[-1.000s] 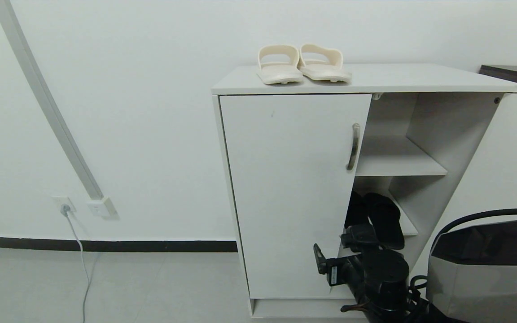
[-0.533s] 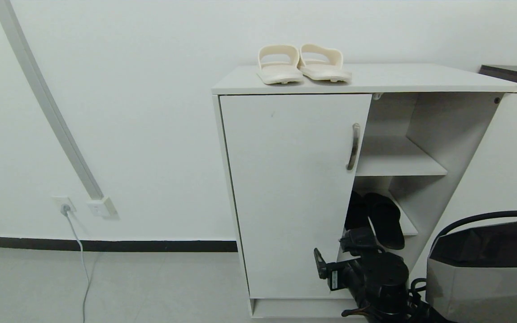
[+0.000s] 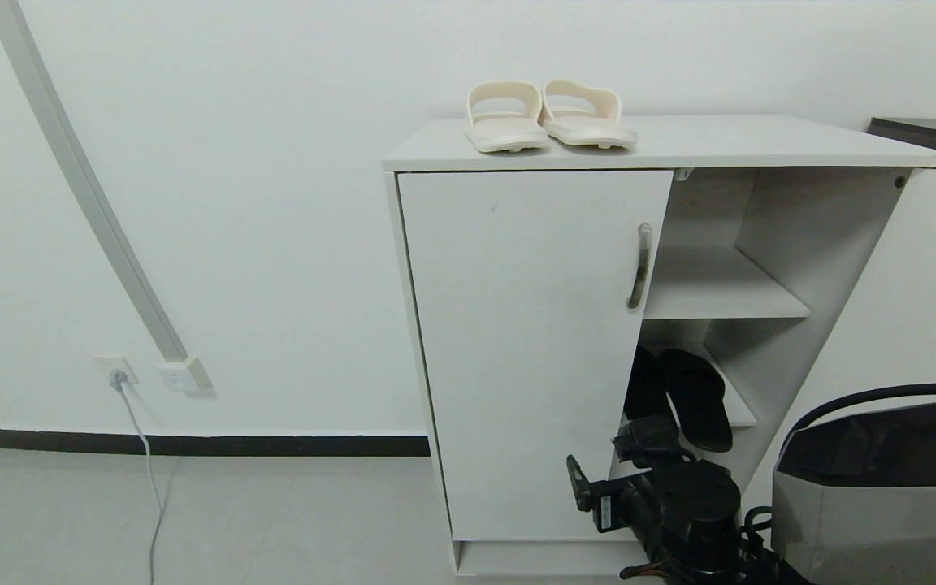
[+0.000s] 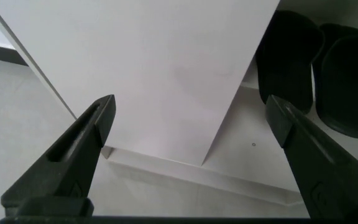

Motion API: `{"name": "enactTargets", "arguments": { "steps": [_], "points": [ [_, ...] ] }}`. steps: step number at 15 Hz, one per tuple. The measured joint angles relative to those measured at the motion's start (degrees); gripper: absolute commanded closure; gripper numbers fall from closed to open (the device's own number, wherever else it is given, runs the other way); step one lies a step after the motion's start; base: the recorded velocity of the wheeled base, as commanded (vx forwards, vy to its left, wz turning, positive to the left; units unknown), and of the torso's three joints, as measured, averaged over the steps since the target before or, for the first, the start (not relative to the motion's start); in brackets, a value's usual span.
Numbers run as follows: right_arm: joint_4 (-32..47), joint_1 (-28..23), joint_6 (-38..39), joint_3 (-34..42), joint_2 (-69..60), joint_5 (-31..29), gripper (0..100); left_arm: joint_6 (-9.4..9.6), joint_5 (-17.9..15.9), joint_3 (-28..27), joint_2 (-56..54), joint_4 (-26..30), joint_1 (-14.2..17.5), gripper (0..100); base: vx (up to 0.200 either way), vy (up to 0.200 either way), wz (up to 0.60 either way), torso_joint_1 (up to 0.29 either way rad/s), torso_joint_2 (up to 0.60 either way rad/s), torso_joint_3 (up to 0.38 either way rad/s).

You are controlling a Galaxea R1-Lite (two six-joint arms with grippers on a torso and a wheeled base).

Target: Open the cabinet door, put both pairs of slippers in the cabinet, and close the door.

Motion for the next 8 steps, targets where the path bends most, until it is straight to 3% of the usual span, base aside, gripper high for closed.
{"name": "enactTargets", "arguments": {
  "steps": [8],
  "points": [
    [0.00, 0.05, -0.38, 0.09, 0.73, -0.07, 0, -0.13, 0.00, 0.00, 0.00, -0.05, 0.00, 100, 0.000, 0.000, 0.00, 0.079, -0.40, -0.320]
  ]
}}
